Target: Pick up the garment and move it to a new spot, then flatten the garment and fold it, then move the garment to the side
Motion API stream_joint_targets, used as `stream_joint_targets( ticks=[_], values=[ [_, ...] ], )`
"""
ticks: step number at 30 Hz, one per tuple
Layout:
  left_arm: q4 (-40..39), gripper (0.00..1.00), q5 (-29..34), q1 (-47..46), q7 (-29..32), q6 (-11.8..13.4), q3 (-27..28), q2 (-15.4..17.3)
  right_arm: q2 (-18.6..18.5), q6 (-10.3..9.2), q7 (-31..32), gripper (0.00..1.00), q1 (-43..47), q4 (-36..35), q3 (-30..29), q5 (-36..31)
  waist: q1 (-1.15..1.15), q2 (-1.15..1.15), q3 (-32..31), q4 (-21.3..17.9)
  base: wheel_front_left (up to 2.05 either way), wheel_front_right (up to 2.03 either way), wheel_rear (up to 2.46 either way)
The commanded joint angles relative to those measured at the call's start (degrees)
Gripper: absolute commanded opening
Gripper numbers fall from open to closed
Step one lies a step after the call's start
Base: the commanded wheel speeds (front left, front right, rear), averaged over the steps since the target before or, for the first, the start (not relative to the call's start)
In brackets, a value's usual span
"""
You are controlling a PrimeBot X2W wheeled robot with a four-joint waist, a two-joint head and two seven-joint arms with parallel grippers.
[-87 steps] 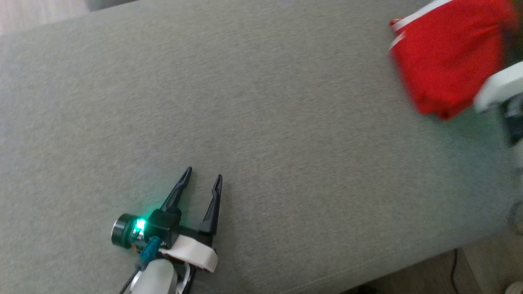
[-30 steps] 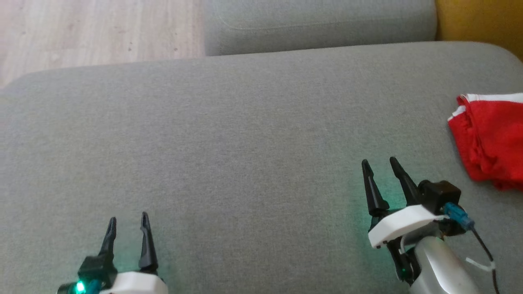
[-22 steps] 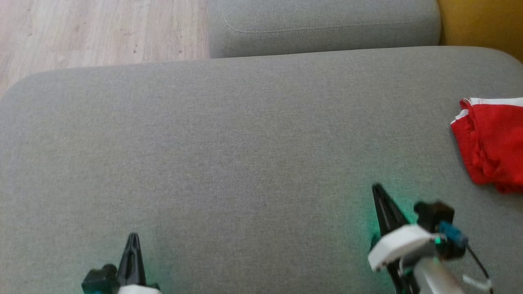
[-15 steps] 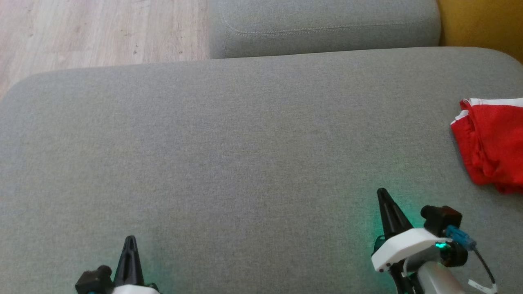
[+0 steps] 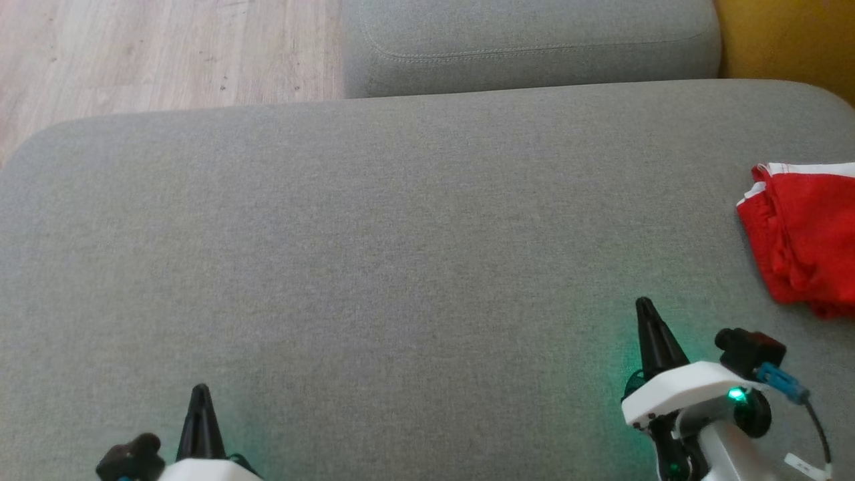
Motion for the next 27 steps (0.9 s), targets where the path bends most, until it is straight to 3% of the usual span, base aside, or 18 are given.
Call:
stream_joint_targets(
  ticks=[1,27],
  values=[
    [-2.1,0.00,-1.6,-2.2,0.3,-0.3,1.0,0.2,0.0,-0.02,0.3,0.00,-2.0,-2.3,-0.3,1.6,0.00,0.00,0.0,0.0,0.00,0.00,0.00],
    [-4.6,0.00,-17.8,-3.6,4.5,-1.8,2.6,0.3,0.0,-0.04,4.5,0.00,-0.8,-6.7,-3.6,17.2,0.00,0.00,-0.5,0.3,0.00,0.00,0.00]
  ],
)
